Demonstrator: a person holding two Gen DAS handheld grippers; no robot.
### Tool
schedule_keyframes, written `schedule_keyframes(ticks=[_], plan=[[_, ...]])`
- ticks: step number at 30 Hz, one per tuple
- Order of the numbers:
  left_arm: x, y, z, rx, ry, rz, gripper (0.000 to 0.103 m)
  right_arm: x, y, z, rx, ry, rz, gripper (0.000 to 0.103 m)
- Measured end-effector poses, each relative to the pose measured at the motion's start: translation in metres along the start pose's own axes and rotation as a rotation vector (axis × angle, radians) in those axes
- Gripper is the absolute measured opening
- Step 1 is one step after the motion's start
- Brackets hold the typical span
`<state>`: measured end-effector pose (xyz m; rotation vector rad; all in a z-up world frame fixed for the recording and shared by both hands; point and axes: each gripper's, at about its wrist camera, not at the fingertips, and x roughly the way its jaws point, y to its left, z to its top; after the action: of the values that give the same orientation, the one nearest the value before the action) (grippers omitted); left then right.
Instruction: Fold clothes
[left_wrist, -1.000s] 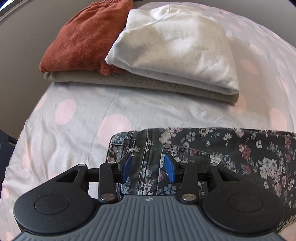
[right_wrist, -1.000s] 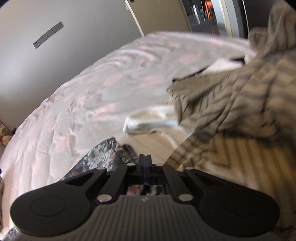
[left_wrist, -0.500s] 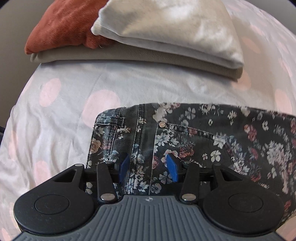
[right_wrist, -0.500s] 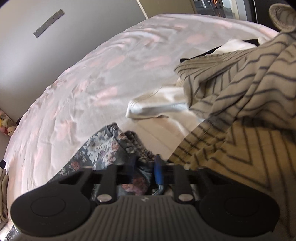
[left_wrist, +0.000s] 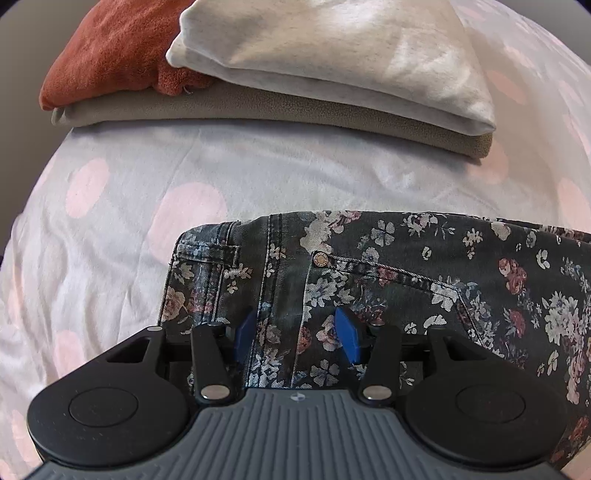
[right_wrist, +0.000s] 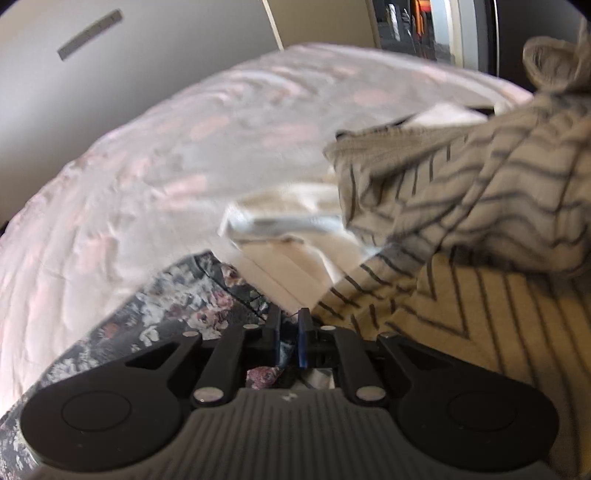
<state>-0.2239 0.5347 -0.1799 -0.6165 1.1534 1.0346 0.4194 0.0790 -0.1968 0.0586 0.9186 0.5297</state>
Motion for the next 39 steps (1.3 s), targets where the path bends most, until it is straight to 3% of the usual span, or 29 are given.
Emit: schedule_keyframes(ticks=[1,2,8,15,25,31,35,39], plan=[[-0.002,-0.002,0.001,0.011,-0.001,0.005,0.041,-0.004,0.0,0.001,0.001,-0.008,-0.009,0.029],[-0.006,-0.004,0.002,0.034,-0.015,-0.001,0.04,-0.008,0.001,0.002,-0.015,-0.02,-0.015,0.031],[-0.042,-0.038,0.02,0.247,-0.135,-0.083,0.04,-0.041,0.032,0.009,-0.274,-0.115,-0.02,0.032],[-0.049,-0.114,0.031,0.515,-0.209,-0.207,0.04,-0.041,0.115,0.002,-0.559,-0.058,0.23,0.032],[-0.029,-0.218,0.027,0.83,-0.259,-0.351,0.041,-0.013,0.253,-0.057,-1.026,0.1,0.512,0.031],[-0.011,-0.224,0.027,0.826,-0.231,-0.39,0.041,-0.002,0.291,-0.089,-1.175,0.185,0.618,0.032],[0.001,-0.227,0.026,0.818,-0.211,-0.415,0.04,0.009,0.295,-0.099,-1.226,0.22,0.619,0.035],[0.007,-0.226,0.025,0.795,-0.209,-0.424,0.024,0.012,0.29,-0.106,-1.257,0.221,0.608,0.032]])
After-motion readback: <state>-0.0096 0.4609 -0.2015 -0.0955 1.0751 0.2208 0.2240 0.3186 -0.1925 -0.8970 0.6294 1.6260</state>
